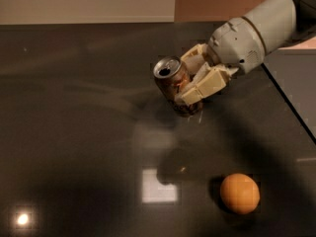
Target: Place orange can upright
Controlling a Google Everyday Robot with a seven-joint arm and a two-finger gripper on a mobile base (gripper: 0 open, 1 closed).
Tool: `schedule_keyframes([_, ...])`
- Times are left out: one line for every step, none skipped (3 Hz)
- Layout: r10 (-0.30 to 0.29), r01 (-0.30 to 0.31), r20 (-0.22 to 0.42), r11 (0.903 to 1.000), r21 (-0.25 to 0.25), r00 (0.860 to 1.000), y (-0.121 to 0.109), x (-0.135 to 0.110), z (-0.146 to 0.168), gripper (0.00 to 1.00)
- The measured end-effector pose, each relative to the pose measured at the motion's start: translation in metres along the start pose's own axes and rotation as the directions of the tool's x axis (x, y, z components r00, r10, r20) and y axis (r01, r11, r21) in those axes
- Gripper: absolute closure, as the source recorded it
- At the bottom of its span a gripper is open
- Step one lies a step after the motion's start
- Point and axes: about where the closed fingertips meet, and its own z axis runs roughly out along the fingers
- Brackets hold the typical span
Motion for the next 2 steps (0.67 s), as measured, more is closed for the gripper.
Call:
schedule_keyframes([0.026, -0.030, 0.095, 0.9989, 0.037, 0.995, 0.006, 0.014, -0.012, 1.00])
schedule_keyframes([0.057, -0.067, 0.175, 0.9965, 0.050, 0.983, 0.010, 0.030, -0.019, 1.00])
